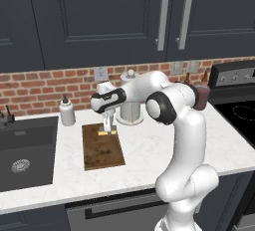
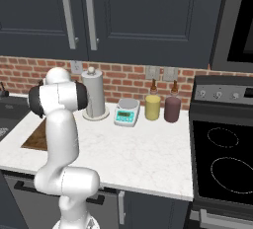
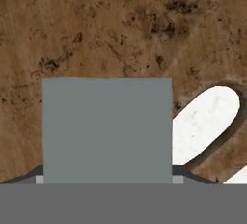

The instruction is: Pick up the sponge from the counter and clean the cutting board by briefly scrubbing or pressing down on the cutting board. Once finished, release the sponge.

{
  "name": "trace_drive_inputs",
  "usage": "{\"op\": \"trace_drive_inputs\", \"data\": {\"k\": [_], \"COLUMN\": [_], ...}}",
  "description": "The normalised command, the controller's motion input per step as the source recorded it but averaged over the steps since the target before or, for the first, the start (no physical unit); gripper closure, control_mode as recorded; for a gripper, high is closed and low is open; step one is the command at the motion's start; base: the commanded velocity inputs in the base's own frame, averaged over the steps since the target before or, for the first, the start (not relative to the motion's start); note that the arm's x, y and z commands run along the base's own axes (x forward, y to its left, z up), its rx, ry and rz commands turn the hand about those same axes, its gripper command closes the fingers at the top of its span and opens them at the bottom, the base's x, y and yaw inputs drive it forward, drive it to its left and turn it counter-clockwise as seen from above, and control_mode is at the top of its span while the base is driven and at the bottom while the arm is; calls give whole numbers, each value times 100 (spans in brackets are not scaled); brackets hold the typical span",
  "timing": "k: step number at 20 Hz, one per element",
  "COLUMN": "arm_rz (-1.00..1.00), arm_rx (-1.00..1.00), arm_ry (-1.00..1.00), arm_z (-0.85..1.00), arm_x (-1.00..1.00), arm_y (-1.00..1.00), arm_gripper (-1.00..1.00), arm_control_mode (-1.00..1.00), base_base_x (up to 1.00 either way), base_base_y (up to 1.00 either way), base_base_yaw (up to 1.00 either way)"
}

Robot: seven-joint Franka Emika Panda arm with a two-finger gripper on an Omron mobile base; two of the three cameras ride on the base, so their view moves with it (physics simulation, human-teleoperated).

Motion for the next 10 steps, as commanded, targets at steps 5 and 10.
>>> {"op": "trace_drive_inputs", "data": {"k": [5, 10], "arm_rz": [5, 0], "arm_rx": [0, 0], "arm_ry": [0, 0], "arm_z": [0, 0], "arm_x": [1, 2], "arm_y": [47, 20], "arm_gripper": [100, 100], "arm_control_mode": [-100, -100], "base_base_x": [0, 0], "base_base_y": [0, 0], "base_base_yaw": [0, 0]}}
